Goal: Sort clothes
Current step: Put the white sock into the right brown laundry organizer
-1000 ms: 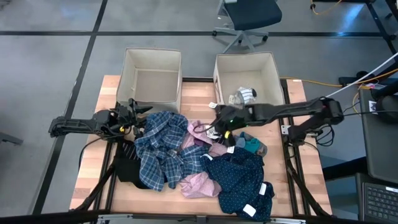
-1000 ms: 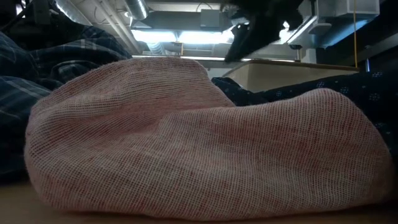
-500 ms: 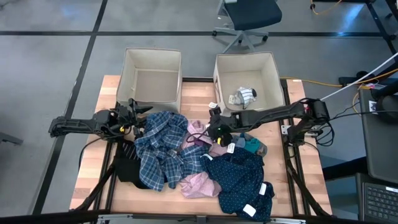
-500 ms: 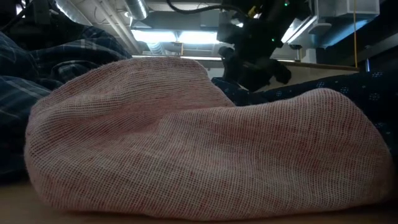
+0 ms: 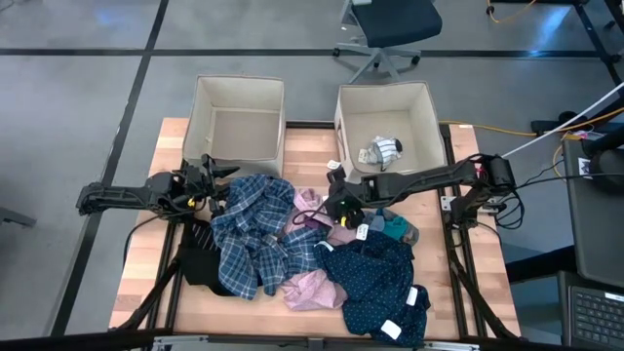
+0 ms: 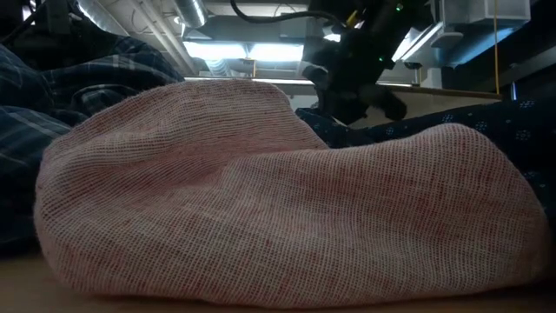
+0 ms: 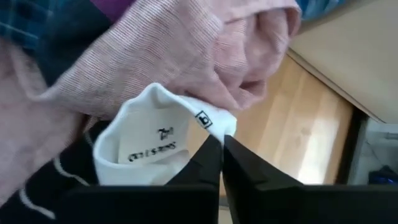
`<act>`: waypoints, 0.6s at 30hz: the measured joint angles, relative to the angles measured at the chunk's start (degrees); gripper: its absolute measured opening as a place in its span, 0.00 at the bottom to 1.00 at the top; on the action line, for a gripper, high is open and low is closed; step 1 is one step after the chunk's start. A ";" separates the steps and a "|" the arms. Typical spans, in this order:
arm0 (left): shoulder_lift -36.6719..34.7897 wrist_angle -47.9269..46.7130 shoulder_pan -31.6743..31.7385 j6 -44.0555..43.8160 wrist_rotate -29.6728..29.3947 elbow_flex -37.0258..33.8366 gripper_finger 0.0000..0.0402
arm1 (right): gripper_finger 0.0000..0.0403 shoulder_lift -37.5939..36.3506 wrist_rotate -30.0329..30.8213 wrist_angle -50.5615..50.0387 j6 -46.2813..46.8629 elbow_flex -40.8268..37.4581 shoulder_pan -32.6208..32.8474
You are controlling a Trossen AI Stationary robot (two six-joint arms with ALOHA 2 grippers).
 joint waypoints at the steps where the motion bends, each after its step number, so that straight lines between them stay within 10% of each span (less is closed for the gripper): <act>1: 0.00 0.01 0.01 0.00 0.00 0.00 0.43 | 0.05 0.00 1.18 0.26 0.00 0.00 0.00; 18: 0.00 -0.17 0.00 0.00 0.01 -0.01 0.43 | 0.01 -10.06 14.28 -9.62 3.04 12.08 2.01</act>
